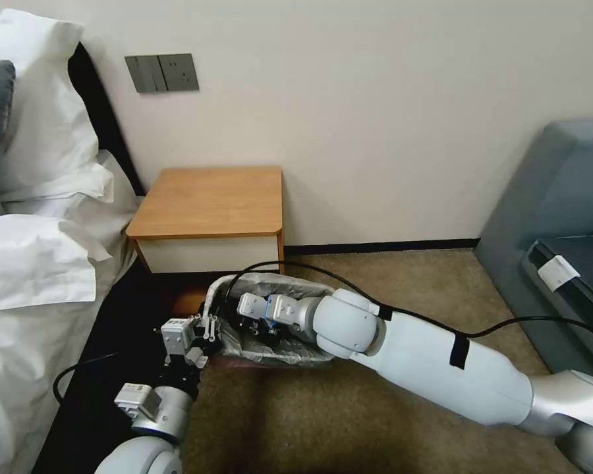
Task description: Pick up the garbage bag from the table and place it over the trash can.
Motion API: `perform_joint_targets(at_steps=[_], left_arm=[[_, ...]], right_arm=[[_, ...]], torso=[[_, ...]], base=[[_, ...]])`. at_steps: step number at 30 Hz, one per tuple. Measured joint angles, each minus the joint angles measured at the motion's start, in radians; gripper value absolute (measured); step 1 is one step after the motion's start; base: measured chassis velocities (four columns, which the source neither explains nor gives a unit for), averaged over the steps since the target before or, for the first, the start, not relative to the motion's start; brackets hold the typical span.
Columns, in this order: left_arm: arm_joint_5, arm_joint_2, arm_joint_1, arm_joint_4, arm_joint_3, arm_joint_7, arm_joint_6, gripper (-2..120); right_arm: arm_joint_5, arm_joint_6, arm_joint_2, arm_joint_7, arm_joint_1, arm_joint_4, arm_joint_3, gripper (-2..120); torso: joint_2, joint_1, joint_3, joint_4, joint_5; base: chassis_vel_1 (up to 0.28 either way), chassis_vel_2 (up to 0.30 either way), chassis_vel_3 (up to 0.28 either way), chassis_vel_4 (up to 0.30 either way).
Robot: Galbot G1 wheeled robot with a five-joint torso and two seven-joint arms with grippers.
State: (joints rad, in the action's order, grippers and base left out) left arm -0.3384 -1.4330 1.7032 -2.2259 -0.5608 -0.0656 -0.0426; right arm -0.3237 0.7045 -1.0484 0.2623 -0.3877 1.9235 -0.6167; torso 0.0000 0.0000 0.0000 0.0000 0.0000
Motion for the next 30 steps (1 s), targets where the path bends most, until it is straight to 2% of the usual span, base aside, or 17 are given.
perform_joint_targets(at_steps=[9,13,17,18,21,23,25,27,30], left_arm=[[-0.106,0.000,-0.007,0.004,-0.016,0.041,-0.033,8],[-0.146,-0.002,-0.010,0.004,-0.021,0.070,-0.047,8],[-0.172,0.000,-0.012,0.024,-0.021,0.112,-0.062,8],[-0.172,0.000,-0.012,0.024,-0.021,0.112,-0.062,8],[-0.178,0.002,-0.015,0.043,-0.017,0.133,-0.073,8],[-0.180,0.002,-0.015,0.047,-0.015,0.139,-0.079,8],[-0.184,0.004,-0.013,0.055,-0.008,0.155,-0.104,8],[-0.185,0.005,-0.013,0.057,-0.006,0.158,-0.109,8],[-0.195,0.008,-0.009,0.063,0.010,0.182,-0.150,8]], right_arm=[[-0.127,0.014,0.052,-0.029,-0.037,0.052,0.037,0],[-0.204,0.012,0.088,-0.082,-0.084,0.102,0.089,0],[-0.268,-0.018,0.142,-0.149,-0.183,0.198,0.231,0],[-0.268,-0.018,0.142,-0.149,-0.183,0.198,0.231,0],[-0.272,-0.091,0.197,-0.211,-0.282,0.257,0.322,0],[-0.263,-0.119,0.215,-0.231,-0.312,0.272,0.340,0],[-0.209,-0.210,0.279,-0.310,-0.453,0.328,0.399,0],[-0.191,-0.228,0.290,-0.335,-0.494,0.343,0.417,0],[-0.094,-0.279,0.276,-0.418,-0.705,0.402,0.568,15]], torso=[[0.000,0.000,0.000,0.0000,0.0000],[0.000,0.000,0.000,0.0000,0.0001],[0.000,0.000,0.000,0.0001,0.0001],[0.000,0.000,0.000,0.0001,0.0001],[0.000,0.000,0.000,0.0002,0.0001],[0.000,0.000,0.000,0.0000,0.0001],[0.000,0.000,0.000,-0.0002,0.0002],[0.000,0.000,0.000,-0.0002,0.0001],[0.000,0.000,0.000,-0.0002,0.0000]], base=[[0.000,0.000,0.000,0.000],[0.000,0.000,0.000,0.000],[0.000,0.000,0.000,0.000],[0.000,0.000,0.000,0.000],[0.000,0.000,0.000,0.000],[0.000,0.000,0.000,0.000],[0.000,0.000,0.000,0.000],[0.000,0.000,0.000,0.000],[0.000,0.000,0.000,0.000]])
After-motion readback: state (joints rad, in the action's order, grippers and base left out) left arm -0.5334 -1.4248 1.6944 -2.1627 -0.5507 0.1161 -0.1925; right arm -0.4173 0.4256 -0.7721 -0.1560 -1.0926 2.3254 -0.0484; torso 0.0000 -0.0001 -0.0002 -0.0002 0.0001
